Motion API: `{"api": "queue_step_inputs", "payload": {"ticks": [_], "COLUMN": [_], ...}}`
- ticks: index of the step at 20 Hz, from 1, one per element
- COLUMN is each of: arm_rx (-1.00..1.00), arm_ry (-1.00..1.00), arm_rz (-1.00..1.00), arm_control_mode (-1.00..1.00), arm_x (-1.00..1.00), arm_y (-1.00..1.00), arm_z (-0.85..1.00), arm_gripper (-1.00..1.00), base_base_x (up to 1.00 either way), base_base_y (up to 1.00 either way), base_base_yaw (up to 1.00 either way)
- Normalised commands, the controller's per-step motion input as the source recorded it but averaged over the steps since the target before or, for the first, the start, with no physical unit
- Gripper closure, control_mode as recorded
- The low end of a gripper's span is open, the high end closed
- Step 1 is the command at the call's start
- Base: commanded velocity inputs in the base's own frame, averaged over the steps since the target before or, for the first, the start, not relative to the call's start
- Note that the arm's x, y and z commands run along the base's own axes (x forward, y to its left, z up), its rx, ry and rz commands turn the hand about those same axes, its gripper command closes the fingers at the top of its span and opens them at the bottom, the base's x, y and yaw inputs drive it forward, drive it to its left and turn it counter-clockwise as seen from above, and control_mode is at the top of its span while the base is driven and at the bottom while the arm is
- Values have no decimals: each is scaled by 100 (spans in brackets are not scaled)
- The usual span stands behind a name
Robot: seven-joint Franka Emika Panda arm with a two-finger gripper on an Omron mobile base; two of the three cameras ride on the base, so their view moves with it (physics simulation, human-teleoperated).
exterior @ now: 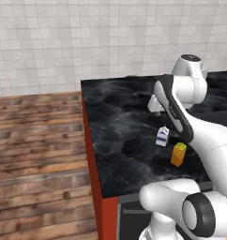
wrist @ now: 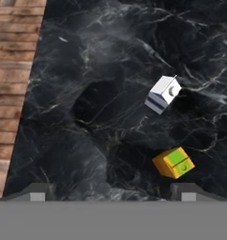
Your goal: Pick the milk, boxed drink from the counter and place them in the open cabinet.
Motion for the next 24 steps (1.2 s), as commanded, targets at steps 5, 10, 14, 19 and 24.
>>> {"api": "queue_step_inputs", "payload": {"ticks": [5, 10, 14, 19, 24], "arm_rx": [2, 0, 0, 0, 1], "arm_ry": [0, 1, 0, 4, 6], "arm_rz": [1, 4, 6, 7, 14], "arm_control_mode": [-100, -100, -100, -100, -100], "arm_x": [-23, -27, -24, -24, -14], "arm_y": [-60, -61, -60, -57, -49], "arm_z": [-27, -39, -46, -55, -58], "arm_gripper": [-100, -100, -100, -100, -100], "base_base_x": [0, 0, 0, 0, 0], "base_base_y": [0, 0, 0, 0, 0], "base_base_yaw": [0, 0, 0, 0, 0]}}
